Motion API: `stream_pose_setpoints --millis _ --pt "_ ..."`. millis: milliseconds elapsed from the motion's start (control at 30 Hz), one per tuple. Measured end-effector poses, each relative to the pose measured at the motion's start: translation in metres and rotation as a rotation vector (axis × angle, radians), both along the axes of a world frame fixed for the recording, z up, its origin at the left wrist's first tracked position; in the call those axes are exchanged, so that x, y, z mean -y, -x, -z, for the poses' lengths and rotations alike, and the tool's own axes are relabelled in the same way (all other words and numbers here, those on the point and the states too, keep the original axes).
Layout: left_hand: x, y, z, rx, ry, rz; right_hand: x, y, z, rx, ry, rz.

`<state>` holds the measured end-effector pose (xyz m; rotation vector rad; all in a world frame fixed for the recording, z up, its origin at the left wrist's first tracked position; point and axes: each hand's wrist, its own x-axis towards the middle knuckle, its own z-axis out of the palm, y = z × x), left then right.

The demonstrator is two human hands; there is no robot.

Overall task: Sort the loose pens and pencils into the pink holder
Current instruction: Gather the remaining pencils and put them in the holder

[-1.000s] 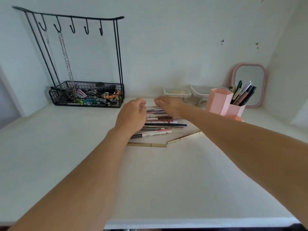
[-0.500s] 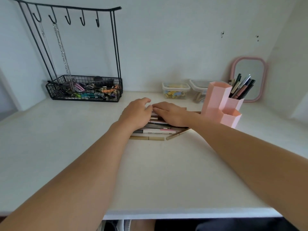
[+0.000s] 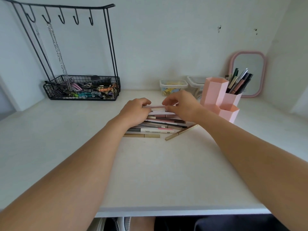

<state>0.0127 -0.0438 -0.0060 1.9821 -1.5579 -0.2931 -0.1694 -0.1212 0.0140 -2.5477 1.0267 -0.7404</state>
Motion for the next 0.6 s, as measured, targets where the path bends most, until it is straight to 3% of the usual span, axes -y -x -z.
stream_pose_setpoints --millis 433,600 --pt "0.0006 -0.0017 0.0017 0.046 -0.023 0.052 -0.0004 -0.0023 0.0012 -0.028 -0.077 0.001" --pt "-0.0001 -0.0006 -0.0008 -0.069 0.054 0.019 0.0039 -0.0001 -0.0058 0.034 -0.094 0.039"
